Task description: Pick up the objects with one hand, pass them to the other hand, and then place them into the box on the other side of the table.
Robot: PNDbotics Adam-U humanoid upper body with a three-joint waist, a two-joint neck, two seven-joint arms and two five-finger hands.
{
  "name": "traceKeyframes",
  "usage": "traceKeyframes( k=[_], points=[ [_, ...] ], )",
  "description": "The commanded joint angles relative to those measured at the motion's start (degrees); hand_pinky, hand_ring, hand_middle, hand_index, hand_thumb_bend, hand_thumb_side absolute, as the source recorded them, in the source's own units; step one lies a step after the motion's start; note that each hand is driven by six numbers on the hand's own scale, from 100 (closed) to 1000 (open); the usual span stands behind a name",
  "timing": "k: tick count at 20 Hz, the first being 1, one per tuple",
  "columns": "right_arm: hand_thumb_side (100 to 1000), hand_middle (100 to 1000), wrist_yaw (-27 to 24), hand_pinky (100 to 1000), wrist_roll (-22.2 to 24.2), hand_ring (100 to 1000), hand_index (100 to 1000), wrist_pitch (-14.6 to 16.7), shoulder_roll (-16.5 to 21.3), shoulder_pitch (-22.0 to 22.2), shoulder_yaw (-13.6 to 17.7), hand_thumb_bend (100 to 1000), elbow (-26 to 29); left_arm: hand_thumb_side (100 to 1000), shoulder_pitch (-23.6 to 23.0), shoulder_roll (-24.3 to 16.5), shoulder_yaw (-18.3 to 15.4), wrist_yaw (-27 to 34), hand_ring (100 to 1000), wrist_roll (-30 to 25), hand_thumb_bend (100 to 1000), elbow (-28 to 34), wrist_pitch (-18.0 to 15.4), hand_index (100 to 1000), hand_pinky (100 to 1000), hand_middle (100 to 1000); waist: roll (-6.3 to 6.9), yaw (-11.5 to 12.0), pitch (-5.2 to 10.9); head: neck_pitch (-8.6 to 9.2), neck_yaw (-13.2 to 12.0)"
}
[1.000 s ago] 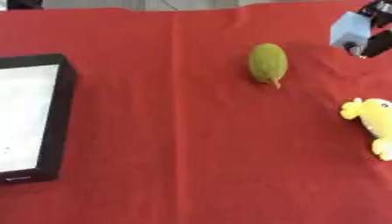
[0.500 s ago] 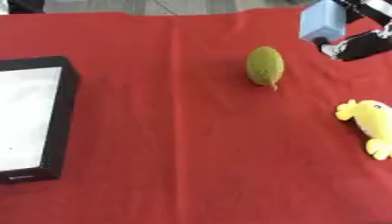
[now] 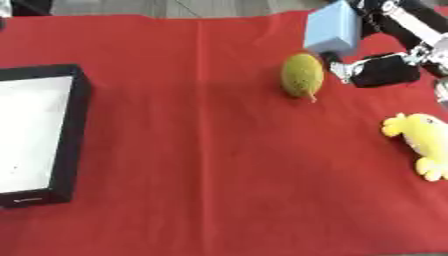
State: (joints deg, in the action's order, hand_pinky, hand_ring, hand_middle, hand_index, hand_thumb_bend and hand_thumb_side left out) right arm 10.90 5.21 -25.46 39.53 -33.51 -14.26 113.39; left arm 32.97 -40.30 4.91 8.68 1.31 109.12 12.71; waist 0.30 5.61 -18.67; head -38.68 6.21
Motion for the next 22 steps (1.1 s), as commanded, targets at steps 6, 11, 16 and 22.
traceKeyframes(
  k=[6,11,16,22],
  points=[
    [171,578,5.6,767,-3.6,666,543,0.0,-7.7,-0.2,-4.7,100,1.2,425,4.8,-3.9,4.0,-3.2,724,-4.9,819,3.3,2.8,787,874,698,0.39,0.1,1.99,-0.47,0.6],
    [153,579,9.7,767,-4.8,665,544,1.1,-11.3,-0.2,-7.0,100,1.0,433,7.1,-4.4,6.4,-3.2,726,-8.5,814,4.2,4.0,789,872,701,0.46,0.2,2.19,-0.9,1.2],
    [100,577,13.5,770,-7.9,663,543,4.6,-14.1,-0.9,-10.1,100,-1.3,424,9.6,-4.9,9.0,-3.2,728,-13.2,801,4.8,6.0,790,869,705,0.57,0.4,2.44,-1.18,1.7],
    [127,579,14.9,764,-11.7,659,544,7.2,-17.2,-2.1,-13.1,100,-5.3,418,13.3,-3.9,12.5,-5.3,734,-18.3,786,4.9,8.4,794,868,710,0.72,0.7,2.67,-1.54,2.2]
  ],
)
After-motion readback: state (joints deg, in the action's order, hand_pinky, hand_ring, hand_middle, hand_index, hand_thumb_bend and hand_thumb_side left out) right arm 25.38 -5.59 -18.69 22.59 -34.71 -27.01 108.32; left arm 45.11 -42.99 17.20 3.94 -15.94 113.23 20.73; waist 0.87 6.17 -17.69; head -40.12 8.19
